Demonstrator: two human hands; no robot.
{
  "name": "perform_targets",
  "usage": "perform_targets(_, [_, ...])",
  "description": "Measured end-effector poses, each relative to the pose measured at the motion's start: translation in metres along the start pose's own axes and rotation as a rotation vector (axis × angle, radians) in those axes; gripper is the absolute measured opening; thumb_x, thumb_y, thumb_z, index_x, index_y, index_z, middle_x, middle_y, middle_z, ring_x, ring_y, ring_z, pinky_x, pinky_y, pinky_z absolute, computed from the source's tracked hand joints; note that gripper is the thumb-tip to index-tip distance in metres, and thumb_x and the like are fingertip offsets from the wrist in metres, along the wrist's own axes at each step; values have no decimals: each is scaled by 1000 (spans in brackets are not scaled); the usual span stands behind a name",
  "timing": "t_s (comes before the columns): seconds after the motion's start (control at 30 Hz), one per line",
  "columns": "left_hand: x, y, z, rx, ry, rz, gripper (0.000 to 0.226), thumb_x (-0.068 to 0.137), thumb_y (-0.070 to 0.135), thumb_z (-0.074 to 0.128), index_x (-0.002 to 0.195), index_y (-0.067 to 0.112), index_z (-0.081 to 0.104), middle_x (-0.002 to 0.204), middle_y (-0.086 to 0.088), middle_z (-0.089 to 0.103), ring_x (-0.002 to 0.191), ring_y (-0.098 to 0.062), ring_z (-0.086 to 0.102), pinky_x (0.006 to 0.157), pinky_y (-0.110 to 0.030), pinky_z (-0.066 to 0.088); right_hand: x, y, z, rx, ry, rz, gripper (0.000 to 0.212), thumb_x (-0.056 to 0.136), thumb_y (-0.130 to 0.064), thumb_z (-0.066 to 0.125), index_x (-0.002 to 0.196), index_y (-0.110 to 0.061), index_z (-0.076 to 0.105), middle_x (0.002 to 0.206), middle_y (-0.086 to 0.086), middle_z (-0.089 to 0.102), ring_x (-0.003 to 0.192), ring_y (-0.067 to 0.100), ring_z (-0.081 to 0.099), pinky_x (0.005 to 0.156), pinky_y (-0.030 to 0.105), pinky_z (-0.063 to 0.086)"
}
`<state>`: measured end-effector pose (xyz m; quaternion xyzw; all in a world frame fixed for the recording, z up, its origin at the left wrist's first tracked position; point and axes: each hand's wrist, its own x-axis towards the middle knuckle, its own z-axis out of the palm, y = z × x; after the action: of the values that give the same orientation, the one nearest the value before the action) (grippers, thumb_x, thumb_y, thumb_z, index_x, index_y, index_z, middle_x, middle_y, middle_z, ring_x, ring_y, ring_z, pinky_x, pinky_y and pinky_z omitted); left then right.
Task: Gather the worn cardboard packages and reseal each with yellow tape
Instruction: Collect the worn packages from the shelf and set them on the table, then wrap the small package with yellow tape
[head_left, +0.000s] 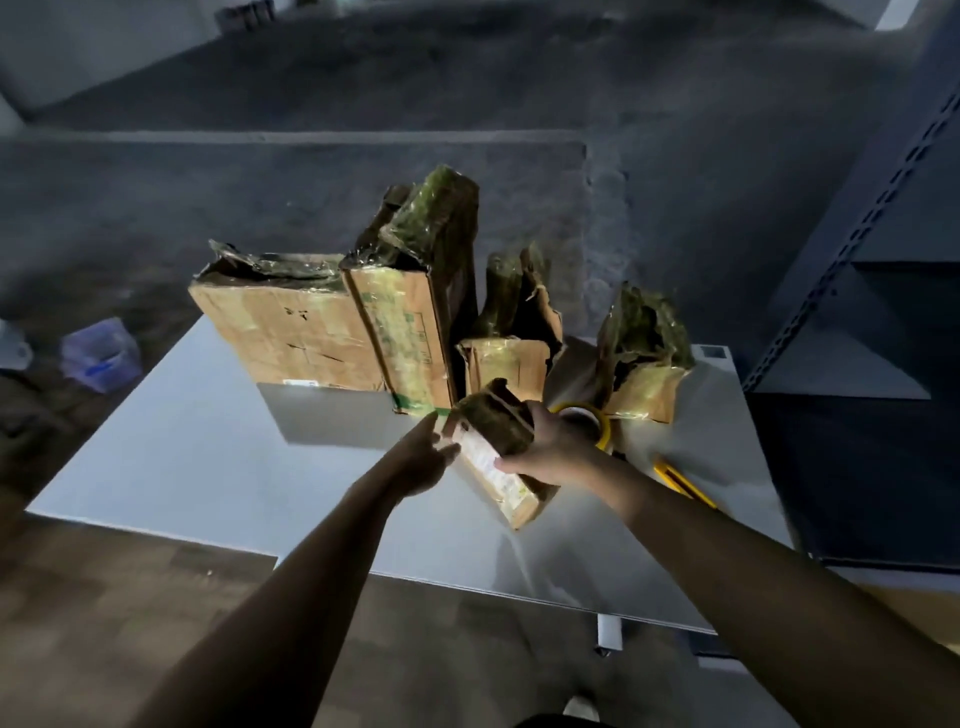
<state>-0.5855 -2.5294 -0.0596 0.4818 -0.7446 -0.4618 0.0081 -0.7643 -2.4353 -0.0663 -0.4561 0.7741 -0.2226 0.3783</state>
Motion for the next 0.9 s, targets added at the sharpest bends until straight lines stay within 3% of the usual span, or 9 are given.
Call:
perform_targets(0.1, [10, -1, 1, -13, 135, 26, 57, 104, 27, 46, 155, 13, 24, 149, -16, 45, 135, -29, 45, 108, -38, 39, 12, 13, 1, -125, -72, -25, 61, 72, -39, 79, 118, -21, 44, 102, 0, 58, 90, 17, 61, 82, 39, 56])
perform_targets(0.17, [13, -1, 6, -5, 148, 63, 57, 104, 35, 45, 155, 16, 27, 150, -16, 44, 134, -29, 46, 107, -40, 41, 16, 18, 3, -227, -137, -69, 66, 73, -39, 77, 127, -21, 44, 114, 1, 58, 102, 22, 60, 90, 41, 52])
perform_targets(0.23, [16, -1, 12, 49, 87, 102, 57, 103, 38, 46, 154, 21, 28, 152, -14, 40, 134, -28, 47, 105, -39, 43, 22, 22, 8, -375, -187, -105, 88, 76, -42, 74, 149, -23, 30, 136, 1, 50, 123, 27, 51, 102, 44, 43])
perform_targets(0.3, [21, -6, 17, 128, 16, 127, 58, 102, 39, 47, 154, 24, 28, 153, -13, 38, 135, -27, 44, 101, -34, 45, 26, 24, 15, -478, -217, -138, 98, 78, -43, 72, 157, -27, 15, 151, 2, 41, 134, 30, 42, 111, 50, 30])
perform_targets(0.4, [31, -17, 22, 219, -49, 114, 58, 101, 39, 50, 153, 23, 32, 152, -10, 39, 137, -26, 43, 98, -26, 37, 27, 27, 25, -499, -248, -123, 97, 79, -37, 72, 157, -31, 15, 155, -1, 39, 138, 28, 39, 116, 54, 16])
perform_targets(0.5, [41, -31, 21, 245, -94, 107, 56, 99, 42, 55, 149, 24, 38, 150, -8, 43, 134, -24, 46, 99, -29, 41, 24, 33, 33, -506, -213, -109, 96, 78, -32, 72, 156, -32, 16, 153, 1, 41, 139, 28, 39, 119, 53, 8])
perform_targets(0.7, [64, -40, 10, 264, -168, 167, 56, 97, 47, 55, 145, 22, 42, 145, -8, 50, 131, -25, 49, 100, -33, 43, 16, 27, 22, -446, -138, 53, 106, 81, -57, 71, 159, -28, 5, 165, 9, 7, 151, 36, 2, 121, 50, 15])
perform_targets(0.77, [71, -43, 9, 303, -184, 184, 43, 100, 44, 52, 137, 21, 50, 141, -8, 54, 127, -26, 52, 96, -32, 42, 11, 27, 17, -372, -60, 81, 96, 86, -53, 69, 159, -24, 13, 164, 9, 8, 151, 33, 6, 120, 48, 22])
perform_targets(0.9, [83, -54, 9, 286, -146, 288, 18, 103, 25, 48, 108, 17, 63, 121, -8, 66, 111, -27, 60, 84, -32, 46, -1, 31, 24, -230, 108, 104, 68, 93, -29, 69, 151, -17, 35, 157, 7, 33, 145, 25, 32, 115, 37, 33])
